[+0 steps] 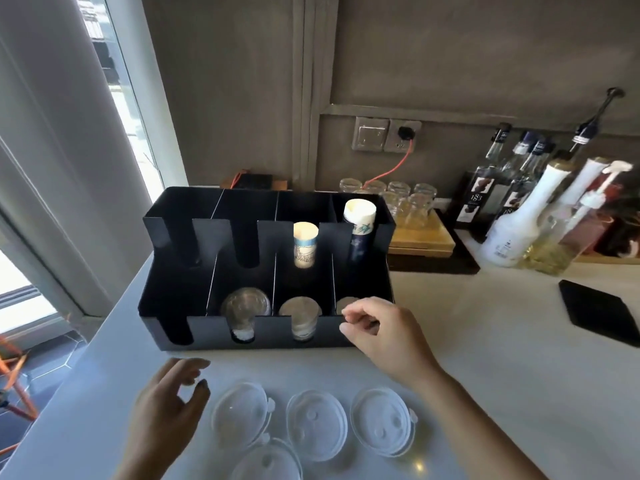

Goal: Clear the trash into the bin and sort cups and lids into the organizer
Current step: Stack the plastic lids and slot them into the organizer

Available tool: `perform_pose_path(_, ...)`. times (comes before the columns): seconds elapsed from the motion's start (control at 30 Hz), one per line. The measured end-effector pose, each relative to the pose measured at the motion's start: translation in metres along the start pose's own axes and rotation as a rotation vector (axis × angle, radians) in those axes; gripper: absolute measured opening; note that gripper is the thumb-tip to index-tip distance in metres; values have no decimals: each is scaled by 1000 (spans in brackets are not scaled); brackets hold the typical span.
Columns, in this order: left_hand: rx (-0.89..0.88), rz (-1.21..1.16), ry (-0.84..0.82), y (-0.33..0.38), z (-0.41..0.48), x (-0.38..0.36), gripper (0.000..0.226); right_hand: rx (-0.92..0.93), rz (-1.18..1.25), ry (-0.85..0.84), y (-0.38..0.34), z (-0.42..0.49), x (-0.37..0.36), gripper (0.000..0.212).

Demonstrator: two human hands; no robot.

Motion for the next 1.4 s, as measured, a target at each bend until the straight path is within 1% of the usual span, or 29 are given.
perform_pose_path(0.07,-64,-13,-104,22,-3,-15,45,-59,-49,-104,12,-14,-14,24)
perform_pose_path(0.1,-91,-4,-153,30,-5,-22,44,-84,-110,-183,18,-21,-22,32)
perform_pose_path(0.17,-103,38,-283,35,-9,-38,57,-123,-244,-342,29,-38,-35,56)
perform_pose_path(0.23,-75,74,-381,30,-11,-52,69,-170,-305,-479,42,-54,-46,83)
perform_pose_path(0.3,-60,108,-441,27,-11,-60,77,-224,-370,-592,55,-71,-55,105)
perform_pose_path(0.33,-62,128,-459,27,-12,-64,80,-245,-412,-635,60,-78,-59,113)
perform_pose_path(0.43,-65,170,-474,24,-10,-70,82,-275,-472,-696,70,-94,-66,126)
perform_pose_path(0.53,-60,213,-457,20,-7,-74,73,-261,-495,-687,73,-100,-73,127)
perform_pose_path(0.6,-58,229,-446,18,-6,-74,66,-243,-506,-649,73,-102,-77,124)
perform_pose_path(0.67,-64,215,-427,17,-5,-72,64,-232,-523,-615,73,-104,-80,120)
perform_pose_path(0.73,-62,162,-428,16,-5,-69,71,-232,-539,-577,74,-105,-80,115)
perform_pose_path(0.8,-64,146,-466,16,-6,-70,83,-241,-533,-533,76,-105,-78,112)
perform_pose_path(0.9,-80,254,-536,20,-7,-77,95,-252,-508,-493,79,-106,-77,111)
perform_pose_path(0.97,-97,318,-541,21,-6,-79,93,-259,-492,-472,81,-107,-76,111)
perform_pose_path(1.07,-102,351,-529,19,-4,-80,87,-275,-477,-432,83,-106,-71,109)
perform_pose_path(1.17,-106,372,-485,18,-4,-77,85,-282,-482,-351,82,-103,-61,106)
perform_pose_path(1.23,-99,404,-447,16,-3,-73,86,-292,-430,-272,81,-102,-54,104)
perform_pose_path(1.3,-95,433,-426,15,-3,-70,85,-301,-325,-206,78,-103,-49,101)
perform_pose_path(1.4,-99,475,-422,14,-5,-69,83,-275,-194,-167,65,-100,-52,96)
Point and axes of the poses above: each hand's wrist, its own z-axis towards the middle knuckle, its own x-axis out of the back of the hand, y = z × x, the point moved 10 cm from there along z, towards the middle knuckle, and after that the axes turned 7 degrees about -y, right-handed, at the moved point
